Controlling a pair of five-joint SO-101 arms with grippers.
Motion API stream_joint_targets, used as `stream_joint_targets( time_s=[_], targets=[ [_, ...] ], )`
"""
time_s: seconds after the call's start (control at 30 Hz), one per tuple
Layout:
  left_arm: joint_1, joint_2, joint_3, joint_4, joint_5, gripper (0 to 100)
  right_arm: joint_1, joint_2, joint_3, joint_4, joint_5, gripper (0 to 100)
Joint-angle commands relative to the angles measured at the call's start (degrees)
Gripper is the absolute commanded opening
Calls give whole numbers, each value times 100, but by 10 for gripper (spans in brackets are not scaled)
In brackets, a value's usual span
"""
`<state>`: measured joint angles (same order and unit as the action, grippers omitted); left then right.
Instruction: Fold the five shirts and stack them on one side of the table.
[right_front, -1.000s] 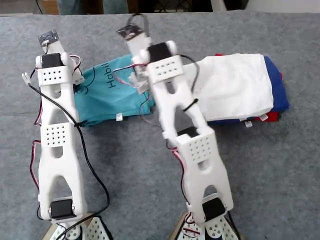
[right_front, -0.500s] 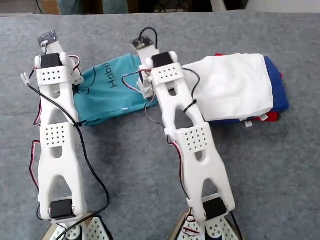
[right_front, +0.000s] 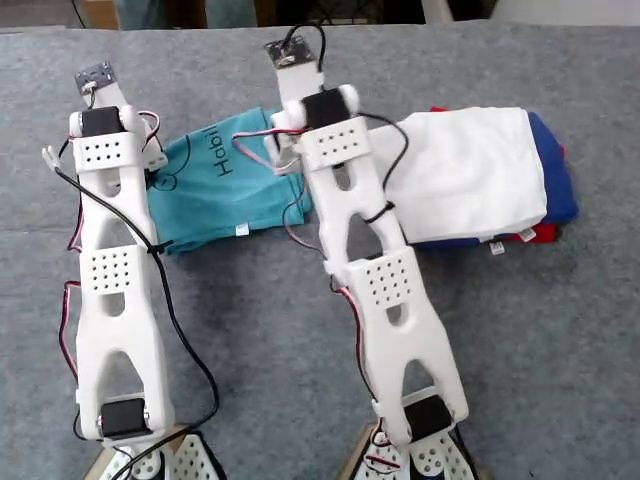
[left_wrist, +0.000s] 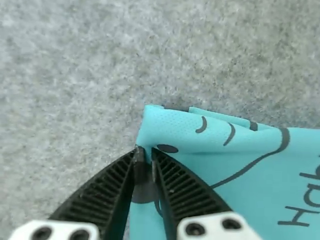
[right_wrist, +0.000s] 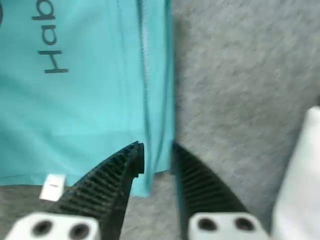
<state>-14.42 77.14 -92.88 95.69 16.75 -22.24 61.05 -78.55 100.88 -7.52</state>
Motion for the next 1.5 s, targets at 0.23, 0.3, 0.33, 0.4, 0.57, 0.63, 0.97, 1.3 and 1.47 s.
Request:
stream_joint_targets(
  time_s=[0.23, 0.3, 0.33, 0.4, 0.57, 0.63, 0.97, 1.3, 1.47],
  targets=[
    [-101, -62, -268, 9, 26, 55, -501, -418, 1130, -774, -1565, 433],
    [-101, -62, -268, 9, 26, 55, -527, -268, 1033, -1020, -1697, 424],
    [-84, -62, -268, 9, 26, 55, -554, -189, 971, -1125, -1767, 419],
    [-92, -62, -268, 9, 26, 55, -607, -22, 840, -1248, -1925, 412],
    [-189, -62, -268, -26, 26, 55, -624, 365, 462, -1178, -2198, 410],
    [-180, -62, -268, -26, 26, 55, -659, 514, 391, -1152, -2189, 410],
    [-154, -62, -268, -18, 26, 55, -677, 1218, -48, -1178, -2198, 308],
    [-145, -62, -268, 0, 26, 55, -466, 1754, -567, -1143, -2101, 114],
    [-145, -62, -277, 0, 26, 55, -422, 1508, -567, -1116, -2057, 25]
  ],
)
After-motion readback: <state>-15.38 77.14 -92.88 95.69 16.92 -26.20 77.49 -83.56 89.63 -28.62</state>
